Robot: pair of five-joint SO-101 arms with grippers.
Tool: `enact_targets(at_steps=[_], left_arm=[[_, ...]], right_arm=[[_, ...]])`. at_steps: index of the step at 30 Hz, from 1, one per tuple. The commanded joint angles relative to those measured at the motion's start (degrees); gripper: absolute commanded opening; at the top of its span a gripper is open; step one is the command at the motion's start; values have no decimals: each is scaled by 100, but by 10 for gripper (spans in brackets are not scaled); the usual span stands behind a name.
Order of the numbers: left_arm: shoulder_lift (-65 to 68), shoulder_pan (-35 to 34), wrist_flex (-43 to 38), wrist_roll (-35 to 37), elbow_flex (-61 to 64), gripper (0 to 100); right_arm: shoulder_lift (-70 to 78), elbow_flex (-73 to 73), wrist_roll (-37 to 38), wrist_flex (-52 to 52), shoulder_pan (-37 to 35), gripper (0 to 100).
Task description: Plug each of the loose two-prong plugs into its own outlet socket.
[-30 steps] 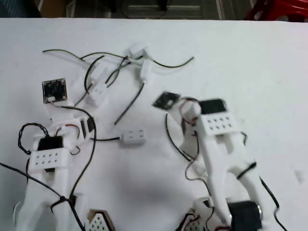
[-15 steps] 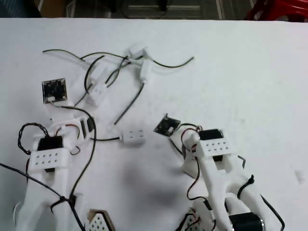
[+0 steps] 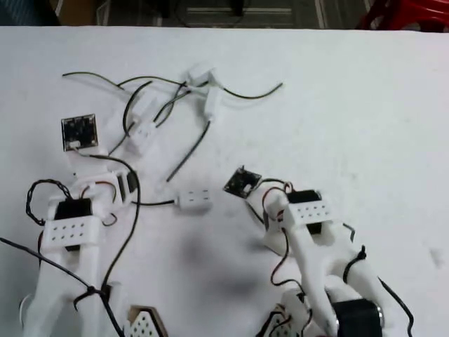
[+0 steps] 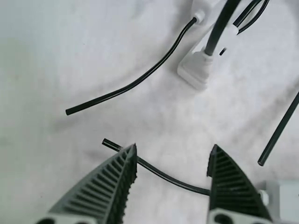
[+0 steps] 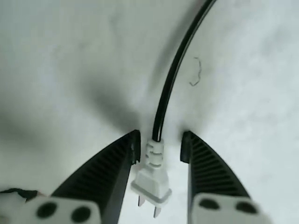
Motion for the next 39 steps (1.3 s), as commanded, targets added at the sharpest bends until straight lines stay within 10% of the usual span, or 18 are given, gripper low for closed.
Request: enact_targets(at_steps=[1, 25, 39], left_arm=[[-180, -4, -97, 9, -35, 249], [-180, -40, -97, 9, -35, 249], [-180, -119, -97, 26, -53, 248]], right_arm=[[567, -431, 0, 180, 48, 145], [-523, -1890, -800, 1552, -180, 23], [-602, -3886, -1829, 2246, -2659, 23]])
